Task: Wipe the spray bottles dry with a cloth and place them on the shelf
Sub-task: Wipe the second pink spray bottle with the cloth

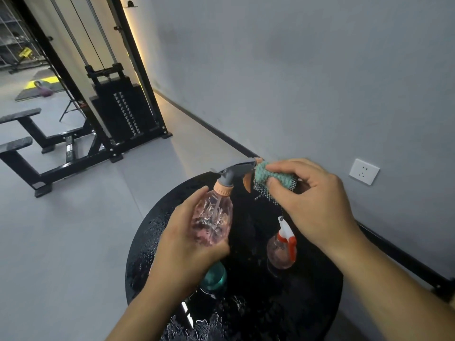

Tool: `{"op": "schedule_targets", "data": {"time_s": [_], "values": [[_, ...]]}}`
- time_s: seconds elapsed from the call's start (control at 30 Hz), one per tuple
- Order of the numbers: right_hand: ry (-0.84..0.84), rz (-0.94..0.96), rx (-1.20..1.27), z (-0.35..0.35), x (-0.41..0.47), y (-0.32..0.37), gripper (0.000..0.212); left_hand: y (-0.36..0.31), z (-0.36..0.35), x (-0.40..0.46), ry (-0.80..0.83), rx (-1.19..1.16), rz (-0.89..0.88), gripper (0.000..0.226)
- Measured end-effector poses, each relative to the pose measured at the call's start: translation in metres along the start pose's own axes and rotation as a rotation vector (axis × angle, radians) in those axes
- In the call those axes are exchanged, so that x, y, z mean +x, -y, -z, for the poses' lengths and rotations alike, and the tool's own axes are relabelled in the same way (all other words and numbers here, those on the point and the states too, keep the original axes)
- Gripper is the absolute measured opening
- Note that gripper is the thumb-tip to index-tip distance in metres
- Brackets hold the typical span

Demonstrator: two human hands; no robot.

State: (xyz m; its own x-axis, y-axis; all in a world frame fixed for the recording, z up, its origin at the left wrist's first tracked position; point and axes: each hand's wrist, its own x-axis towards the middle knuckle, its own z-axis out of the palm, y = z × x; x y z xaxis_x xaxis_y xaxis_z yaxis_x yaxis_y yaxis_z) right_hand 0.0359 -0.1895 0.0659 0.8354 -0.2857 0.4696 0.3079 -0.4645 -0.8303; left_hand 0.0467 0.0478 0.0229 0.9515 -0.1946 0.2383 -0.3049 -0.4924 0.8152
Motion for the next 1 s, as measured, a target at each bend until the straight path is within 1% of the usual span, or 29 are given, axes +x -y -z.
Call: {"op": "schedule_targets", "data": {"time_s": [0.1,0.23,0.47,0.6,0.67,0.73,0.87,0.93,1.0], "values": [[-0.053,0.005,0.036,0.001,0.003,0.0,0.021,0.009,0.003,0.002,-0.065,0.103,-0.058,0.107],[-0.121,0.044,0.056,0.002,0.005,0.005,0.02,0.013,0.002,0.002,-0.072,0.21,-0.095,0.108],[0.02,0.135,-0.081,-0.006,-0.005,0.012,0.024,0.014,-0.003,0.001,-0.072,0.352,-0.175,0.101],[0.097,0.265,-0.11,-0.01,-0.013,0.022,0.024,0.013,-0.007,0.001,-0.09,0.378,-0.205,0.096],[0.108,0.31,-0.138,-0.011,-0.014,0.024,0.024,0.012,-0.007,0.001,-0.099,0.383,-0.209,0.097],[0.073,0.285,-0.147,-0.009,-0.011,0.021,0.024,0.013,-0.005,0.001,-0.109,0.386,-0.205,0.098],[-0.023,0.146,-0.145,0.001,-0.003,0.012,0.023,0.014,-0.005,0.002,-0.129,0.391,-0.207,0.095],[0.001,0.143,-0.144,-0.001,-0.004,0.011,0.024,0.016,-0.007,0.003,-0.131,0.4,-0.203,0.095],[0.056,0.203,-0.143,-0.008,-0.01,0.016,0.025,0.017,-0.009,0.003,-0.129,0.413,-0.201,0.095]]}}
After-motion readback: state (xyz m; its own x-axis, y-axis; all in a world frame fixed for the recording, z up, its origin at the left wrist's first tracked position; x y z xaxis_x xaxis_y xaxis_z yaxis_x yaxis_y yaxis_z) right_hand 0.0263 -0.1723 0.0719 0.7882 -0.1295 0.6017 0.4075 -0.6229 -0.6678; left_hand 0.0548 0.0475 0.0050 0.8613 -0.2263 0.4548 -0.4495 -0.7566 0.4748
